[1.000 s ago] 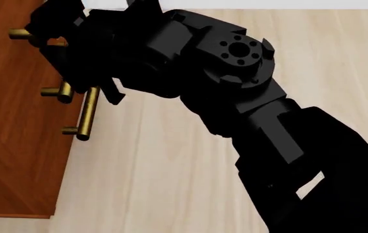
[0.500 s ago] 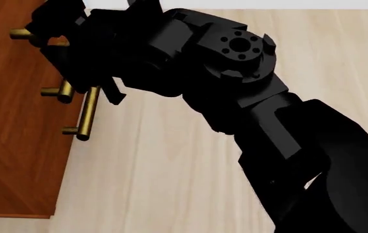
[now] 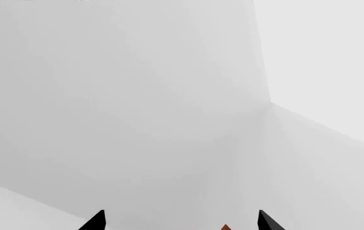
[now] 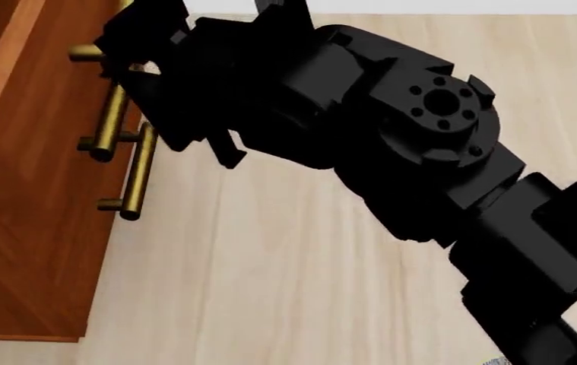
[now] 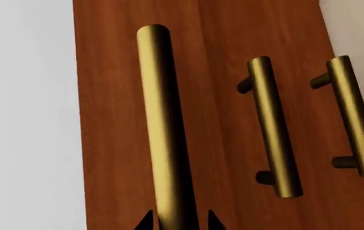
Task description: Close the bottom drawer of the cabinet and open the top drawer.
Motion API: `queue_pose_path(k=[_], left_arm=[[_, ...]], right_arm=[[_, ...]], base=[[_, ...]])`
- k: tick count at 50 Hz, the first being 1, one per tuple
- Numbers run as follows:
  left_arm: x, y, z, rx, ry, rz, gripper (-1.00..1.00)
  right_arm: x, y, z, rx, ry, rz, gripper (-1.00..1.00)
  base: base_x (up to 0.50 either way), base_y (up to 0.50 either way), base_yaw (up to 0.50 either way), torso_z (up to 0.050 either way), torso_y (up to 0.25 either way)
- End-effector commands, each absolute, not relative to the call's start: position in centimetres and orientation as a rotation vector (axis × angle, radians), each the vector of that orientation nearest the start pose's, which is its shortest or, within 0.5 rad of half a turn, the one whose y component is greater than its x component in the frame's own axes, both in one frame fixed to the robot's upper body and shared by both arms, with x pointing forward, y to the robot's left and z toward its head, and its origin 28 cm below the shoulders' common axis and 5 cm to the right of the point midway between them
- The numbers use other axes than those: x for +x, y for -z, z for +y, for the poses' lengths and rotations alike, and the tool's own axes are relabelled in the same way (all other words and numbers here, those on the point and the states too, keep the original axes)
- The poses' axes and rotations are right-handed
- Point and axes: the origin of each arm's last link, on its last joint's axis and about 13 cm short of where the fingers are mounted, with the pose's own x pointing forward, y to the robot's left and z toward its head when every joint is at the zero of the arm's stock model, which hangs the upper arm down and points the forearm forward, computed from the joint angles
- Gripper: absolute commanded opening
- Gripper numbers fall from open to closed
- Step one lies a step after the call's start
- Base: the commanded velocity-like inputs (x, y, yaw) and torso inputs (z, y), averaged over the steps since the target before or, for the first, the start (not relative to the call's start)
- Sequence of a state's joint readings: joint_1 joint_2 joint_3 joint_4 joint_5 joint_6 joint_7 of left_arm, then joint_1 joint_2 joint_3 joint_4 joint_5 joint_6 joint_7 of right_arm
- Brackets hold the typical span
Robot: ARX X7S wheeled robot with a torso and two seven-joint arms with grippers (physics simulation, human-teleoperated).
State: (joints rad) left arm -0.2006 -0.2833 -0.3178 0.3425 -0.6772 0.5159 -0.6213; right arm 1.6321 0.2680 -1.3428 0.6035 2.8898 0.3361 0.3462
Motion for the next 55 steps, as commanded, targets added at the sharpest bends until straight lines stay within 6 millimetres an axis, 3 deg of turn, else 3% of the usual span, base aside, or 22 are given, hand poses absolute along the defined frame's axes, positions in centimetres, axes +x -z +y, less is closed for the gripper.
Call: queue_pose_path(k=[1, 25, 33, 34, 55], left_arm=[[21.3, -18.5, 31.9, -0.674, -0.730, -1.024, 1.00], [21.3, -18.5, 31.9, -0.668, -0.732, -1.023, 1.00], [21.3, -18.5, 31.8, -0.668, -0.731, -1.022, 1.00], [21.3, -18.5, 31.8, -0.668, -0.732, -1.022, 1.00], [21.3, -18.4, 31.9, -0.671, -0.729, -1.021, 1.00]], right_arm=[[34.3, -34.6, -3.6, 1.165, -0.717, 0.610, -1.00], [33.6, -34.9, -5.5, 1.185, -0.686, 0.543, -1.00], [33.6, -34.7, -5.2, 1.174, -0.695, 0.536, -1.00], [33.6, -34.7, -5.2, 1.171, -0.702, 0.543, 1.00], [33.8, -34.4, -5.1, 1.138, -0.677, 0.548, 1.00]], base=[[0.00, 0.00, 0.00, 0.000, 0.000], [0.00, 0.00, 0.00, 0.001, 0.003], [0.00, 0.00, 0.00, 0.001, 0.003], [0.00, 0.00, 0.00, 0.010, 0.010], [0.00, 0.00, 0.00, 0.000, 0.000]])
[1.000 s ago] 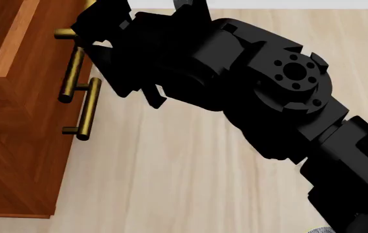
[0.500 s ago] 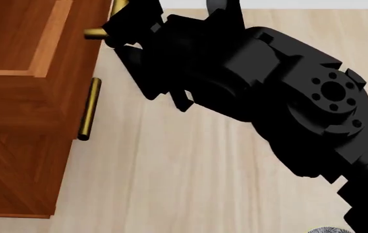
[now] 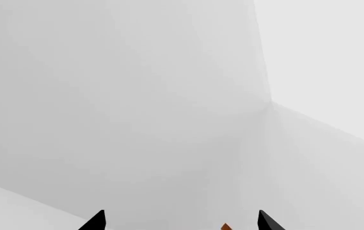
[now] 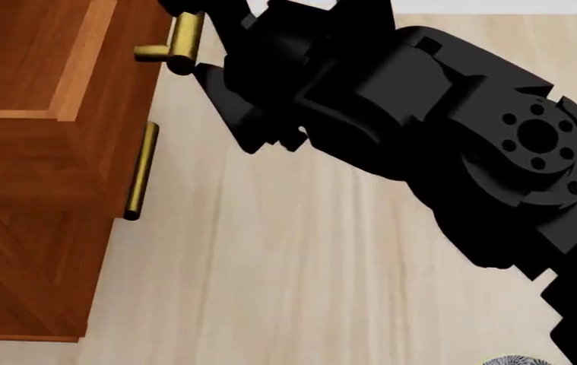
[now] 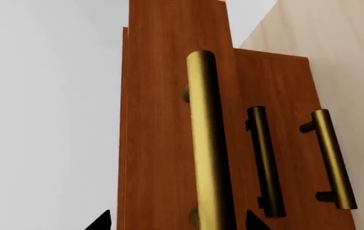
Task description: Close the bottom drawer of the cabinet and open the top drawer.
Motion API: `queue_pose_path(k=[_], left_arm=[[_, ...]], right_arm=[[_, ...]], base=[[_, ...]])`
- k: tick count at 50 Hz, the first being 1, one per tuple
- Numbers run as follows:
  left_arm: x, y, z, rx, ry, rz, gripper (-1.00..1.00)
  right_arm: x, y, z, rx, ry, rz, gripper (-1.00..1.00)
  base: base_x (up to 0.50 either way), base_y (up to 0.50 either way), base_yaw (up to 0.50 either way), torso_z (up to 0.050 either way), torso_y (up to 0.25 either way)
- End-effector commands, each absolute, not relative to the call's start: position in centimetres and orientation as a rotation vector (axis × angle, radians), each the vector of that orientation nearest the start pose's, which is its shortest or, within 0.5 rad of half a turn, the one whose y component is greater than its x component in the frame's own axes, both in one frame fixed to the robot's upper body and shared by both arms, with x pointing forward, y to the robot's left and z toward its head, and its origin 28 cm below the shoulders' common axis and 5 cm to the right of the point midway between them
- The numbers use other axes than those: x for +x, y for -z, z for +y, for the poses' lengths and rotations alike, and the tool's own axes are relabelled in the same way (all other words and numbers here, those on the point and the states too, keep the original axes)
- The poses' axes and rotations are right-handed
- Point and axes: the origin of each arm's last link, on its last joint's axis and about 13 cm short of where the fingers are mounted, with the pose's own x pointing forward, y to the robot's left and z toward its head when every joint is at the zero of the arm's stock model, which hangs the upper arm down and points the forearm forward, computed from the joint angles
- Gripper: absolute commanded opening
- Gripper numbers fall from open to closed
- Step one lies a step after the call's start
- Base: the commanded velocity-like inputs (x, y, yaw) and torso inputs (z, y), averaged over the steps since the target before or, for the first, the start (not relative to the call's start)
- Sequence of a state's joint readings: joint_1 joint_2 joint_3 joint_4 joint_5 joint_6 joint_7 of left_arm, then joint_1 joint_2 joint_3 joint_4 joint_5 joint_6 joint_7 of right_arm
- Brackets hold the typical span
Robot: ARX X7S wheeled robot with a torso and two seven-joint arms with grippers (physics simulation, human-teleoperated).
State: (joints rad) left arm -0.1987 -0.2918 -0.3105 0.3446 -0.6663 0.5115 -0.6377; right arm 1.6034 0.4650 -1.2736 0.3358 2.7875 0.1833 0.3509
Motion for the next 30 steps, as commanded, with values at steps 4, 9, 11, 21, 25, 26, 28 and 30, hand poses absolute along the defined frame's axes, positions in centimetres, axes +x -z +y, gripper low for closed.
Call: queue_pose_path(k=[4, 9, 11, 21, 25, 26, 28, 30], left_arm=[[21.24, -18.48, 31.86, -0.672, -0.729, -1.021, 1.00], [21.26, -18.41, 31.87, -0.672, -0.728, -1.020, 1.00], [21.27, -18.44, 31.87, -0.672, -0.728, -1.020, 1.00], [21.28, -18.45, 31.87, -0.671, -0.728, -1.020, 1.00], [21.27, -18.48, 31.85, -0.670, -0.726, -1.020, 1.00], [21.27, -18.50, 31.85, -0.669, -0.727, -1.020, 1.00], [21.28, -18.51, 31.85, -0.668, -0.727, -1.018, 1.00], [21.31, -18.48, 31.85, -0.667, -0.727, -1.018, 1.00]], right_arm=[[33.85, -34.38, -5.20, 1.136, -0.663, 0.544, 1.00], [33.80, -34.35, -5.24, 1.135, -0.659, 0.542, 1.00], [33.90, -34.21, -5.21, 1.135, -0.654, 0.545, 1.00], [34.28, -33.71, -5.21, 1.123, -0.618, 0.540, 1.00], [34.34, -33.70, -5.35, 1.121, -0.599, 0.524, 1.00], [34.34, -33.70, -5.37, 1.123, -0.598, 0.522, 1.00], [34.32, -33.77, -5.41, 1.119, -0.589, 0.512, 1.00], [34.22, -33.99, -5.56, 1.115, -0.571, 0.481, 1.00]], base=[[0.00, 0.00, 0.00, 0.000, 0.000], [0.00, 0.00, 0.00, 0.000, 0.000], [0.00, 0.00, 0.00, 0.000, 0.000], [0.00, 0.00, 0.00, 0.000, 0.000], [0.00, 0.00, 0.00, 0.000, 0.000], [0.00, 0.00, 0.00, 0.000, 0.000], [0.00, 0.00, 0.00, 0.000, 0.000], [0.00, 0.00, 0.00, 0.000, 0.000]])
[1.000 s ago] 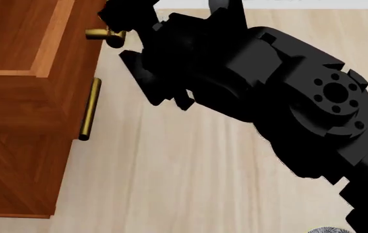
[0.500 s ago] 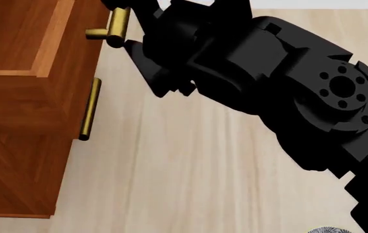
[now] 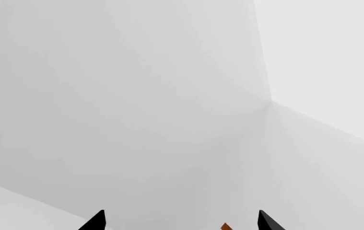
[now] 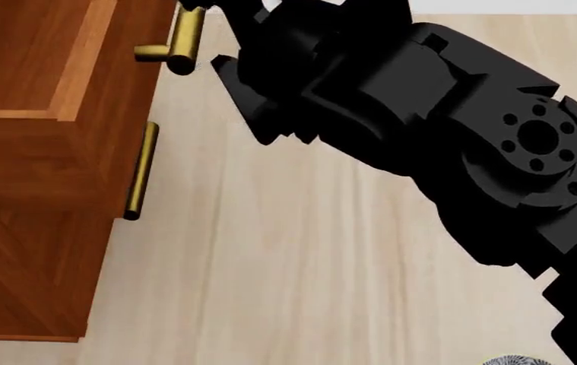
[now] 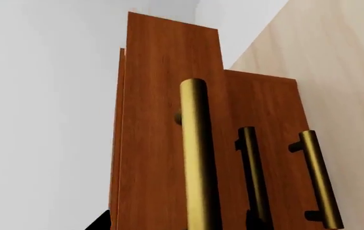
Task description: Close the bottom drawer of the cabinet and open the top drawer.
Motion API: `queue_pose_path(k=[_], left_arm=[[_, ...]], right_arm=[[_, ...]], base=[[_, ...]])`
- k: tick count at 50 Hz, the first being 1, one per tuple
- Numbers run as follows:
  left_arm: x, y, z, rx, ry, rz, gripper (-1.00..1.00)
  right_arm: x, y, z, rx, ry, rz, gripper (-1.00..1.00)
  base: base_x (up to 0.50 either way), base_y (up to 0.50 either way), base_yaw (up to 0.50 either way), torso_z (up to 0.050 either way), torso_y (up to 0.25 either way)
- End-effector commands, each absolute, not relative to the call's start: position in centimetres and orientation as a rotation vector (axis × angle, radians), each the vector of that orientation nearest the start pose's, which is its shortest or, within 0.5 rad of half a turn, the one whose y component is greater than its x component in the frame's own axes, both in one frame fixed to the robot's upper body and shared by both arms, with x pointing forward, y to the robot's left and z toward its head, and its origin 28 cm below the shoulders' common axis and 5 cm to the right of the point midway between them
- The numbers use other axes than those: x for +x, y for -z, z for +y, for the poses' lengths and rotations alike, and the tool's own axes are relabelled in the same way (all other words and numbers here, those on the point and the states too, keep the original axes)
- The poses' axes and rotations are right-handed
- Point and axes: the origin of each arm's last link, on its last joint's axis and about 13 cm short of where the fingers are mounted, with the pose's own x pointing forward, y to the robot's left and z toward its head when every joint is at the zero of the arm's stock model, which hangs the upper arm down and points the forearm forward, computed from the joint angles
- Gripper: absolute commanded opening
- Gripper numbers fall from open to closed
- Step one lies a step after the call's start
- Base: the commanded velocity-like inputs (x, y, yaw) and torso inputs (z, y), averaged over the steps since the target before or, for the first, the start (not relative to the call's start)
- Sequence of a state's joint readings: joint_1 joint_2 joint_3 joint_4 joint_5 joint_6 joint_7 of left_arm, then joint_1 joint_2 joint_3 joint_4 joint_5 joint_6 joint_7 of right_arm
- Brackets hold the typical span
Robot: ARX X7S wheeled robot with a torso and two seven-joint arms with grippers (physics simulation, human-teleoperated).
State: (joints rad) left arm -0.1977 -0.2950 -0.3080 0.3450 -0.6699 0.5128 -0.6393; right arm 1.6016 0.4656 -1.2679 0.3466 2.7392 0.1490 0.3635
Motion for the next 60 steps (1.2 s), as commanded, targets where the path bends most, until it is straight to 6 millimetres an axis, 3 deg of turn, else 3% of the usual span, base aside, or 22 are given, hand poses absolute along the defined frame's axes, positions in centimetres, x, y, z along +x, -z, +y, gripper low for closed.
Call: queue_pose_path(k=[1, 19, 35, 40, 60], left_arm=[[21.3, -18.5, 31.9, -0.667, -0.728, -1.019, 1.00], [21.3, -18.4, 31.9, -0.665, -0.724, -1.019, 1.00], [21.4, -17.8, 31.8, -0.660, -0.723, -1.017, 1.00], [21.4, -17.7, 31.8, -0.657, -0.723, -1.017, 1.00], [21.3, -17.8, 31.8, -0.671, -0.719, -1.022, 1.00]], right_arm=[[34.2, -34.1, -5.6, 1.110, -0.558, 0.465, 1.00], [32.5, -37.2, -5.3, 0.842, -0.477, 0.306, 1.00], [30.2, -40.3, -2.3, 0.342, -0.481, 0.221, 1.00], [30.4, -41.4, -1.5, 0.259, -0.481, 0.219, 1.00], [31.5, -44.2, 1.1, 0.145, -0.465, 0.354, 1.00]], base=[[0.00, 0.00, 0.00, 0.000, 0.000], [0.00, 0.00, 0.00, 0.000, 0.000], [0.00, 0.00, 0.00, 0.000, 0.000], [0.00, 0.00, 0.00, 0.000, 0.000], [0.00, 0.00, 0.00, 0.000, 0.000]])
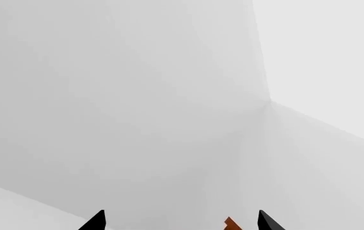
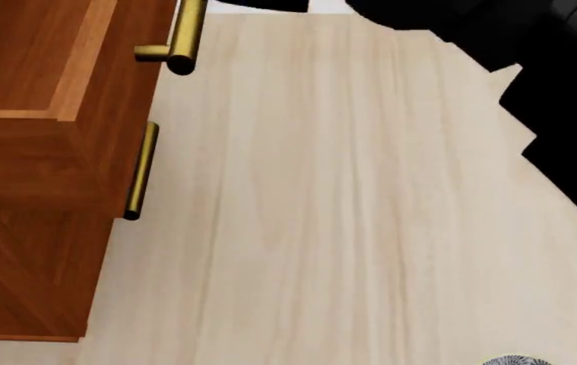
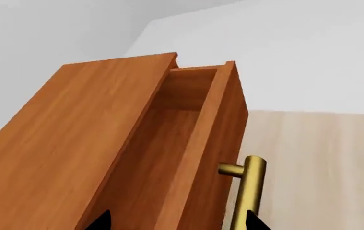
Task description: Close the bottom drawer of the cabinet and open the top drawer.
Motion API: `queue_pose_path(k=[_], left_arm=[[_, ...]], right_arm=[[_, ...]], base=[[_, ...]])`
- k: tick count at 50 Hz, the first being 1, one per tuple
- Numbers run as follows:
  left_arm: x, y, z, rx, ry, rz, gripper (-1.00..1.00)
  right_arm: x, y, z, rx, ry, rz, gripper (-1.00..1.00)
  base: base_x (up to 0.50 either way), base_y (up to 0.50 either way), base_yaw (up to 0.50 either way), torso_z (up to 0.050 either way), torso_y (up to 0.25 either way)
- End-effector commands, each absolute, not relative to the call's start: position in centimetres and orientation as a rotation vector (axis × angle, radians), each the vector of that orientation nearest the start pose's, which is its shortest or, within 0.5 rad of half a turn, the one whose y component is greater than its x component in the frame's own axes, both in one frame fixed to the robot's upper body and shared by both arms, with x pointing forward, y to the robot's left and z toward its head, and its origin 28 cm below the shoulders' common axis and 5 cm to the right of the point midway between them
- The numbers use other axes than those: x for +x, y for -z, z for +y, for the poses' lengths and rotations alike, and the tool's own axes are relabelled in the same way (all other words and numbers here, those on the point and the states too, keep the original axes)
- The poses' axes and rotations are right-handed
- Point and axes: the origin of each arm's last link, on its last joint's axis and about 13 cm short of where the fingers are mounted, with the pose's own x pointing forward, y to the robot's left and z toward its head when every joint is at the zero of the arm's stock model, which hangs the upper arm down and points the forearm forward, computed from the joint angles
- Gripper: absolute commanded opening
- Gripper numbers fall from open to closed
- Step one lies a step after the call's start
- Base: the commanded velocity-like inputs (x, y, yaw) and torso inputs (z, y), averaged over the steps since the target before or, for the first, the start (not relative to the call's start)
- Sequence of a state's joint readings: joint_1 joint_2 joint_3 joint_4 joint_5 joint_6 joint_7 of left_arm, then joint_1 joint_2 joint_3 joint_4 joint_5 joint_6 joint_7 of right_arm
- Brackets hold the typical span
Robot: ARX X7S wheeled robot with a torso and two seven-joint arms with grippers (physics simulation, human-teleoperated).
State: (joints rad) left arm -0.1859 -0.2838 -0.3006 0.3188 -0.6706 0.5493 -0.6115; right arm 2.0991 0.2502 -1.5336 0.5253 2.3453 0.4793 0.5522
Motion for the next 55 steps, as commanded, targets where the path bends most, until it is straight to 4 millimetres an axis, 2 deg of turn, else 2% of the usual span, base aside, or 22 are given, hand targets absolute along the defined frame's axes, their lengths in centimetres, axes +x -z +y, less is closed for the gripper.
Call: queue_pose_path(k=[1, 13, 29, 35, 38, 46, 55], left_arm=[[21.3, -17.8, 31.8, -0.672, -0.717, -1.022, 1.00], [21.4, -17.8, 31.9, -0.680, -0.715, -1.025, 1.00], [21.3, -17.7, 31.9, -0.690, -0.710, -1.031, 1.00], [21.2, -17.6, 31.9, -0.695, -0.709, -1.033, 1.00], [21.2, -17.6, 31.9, -0.698, -0.711, -1.033, 1.00], [21.1, -17.6, 31.9, -0.705, -0.711, -1.038, 1.00], [21.0, -17.6, 32.0, -0.713, -0.712, -1.044, 1.00]], right_arm=[[31.6, -44.3, 1.3, 0.140, -0.461, 0.367, 1.00], [31.9, -45.2, 2.3, 0.128, -0.454, 0.447, 1.00], [31.3, -45.1, 2.7, 0.130, -0.433, 0.514, 1.00], [31.7, -44.0, 2.7, 0.142, -0.404, 0.584, 1.00], [32.0, -42.9, 2.7, 0.155, -0.402, 0.654, 1.00], [32.9, -40.8, 2.5, 0.127, -0.366, 0.711, 1.00], [33.9, -39.8, 1.9, 0.157, -0.287, 0.741, 1.00]], base=[[0.00, 0.00, 0.00, 0.000, 0.000], [0.00, 0.00, 0.00, 0.000, 0.000], [0.00, 0.00, 0.00, 0.000, 0.000], [0.00, 0.00, 0.00, 0.000, 0.000], [0.00, 0.00, 0.00, 0.000, 0.000], [0.00, 0.00, 0.00, 0.000, 0.000], [0.00, 0.00, 0.00, 0.000, 0.000]])
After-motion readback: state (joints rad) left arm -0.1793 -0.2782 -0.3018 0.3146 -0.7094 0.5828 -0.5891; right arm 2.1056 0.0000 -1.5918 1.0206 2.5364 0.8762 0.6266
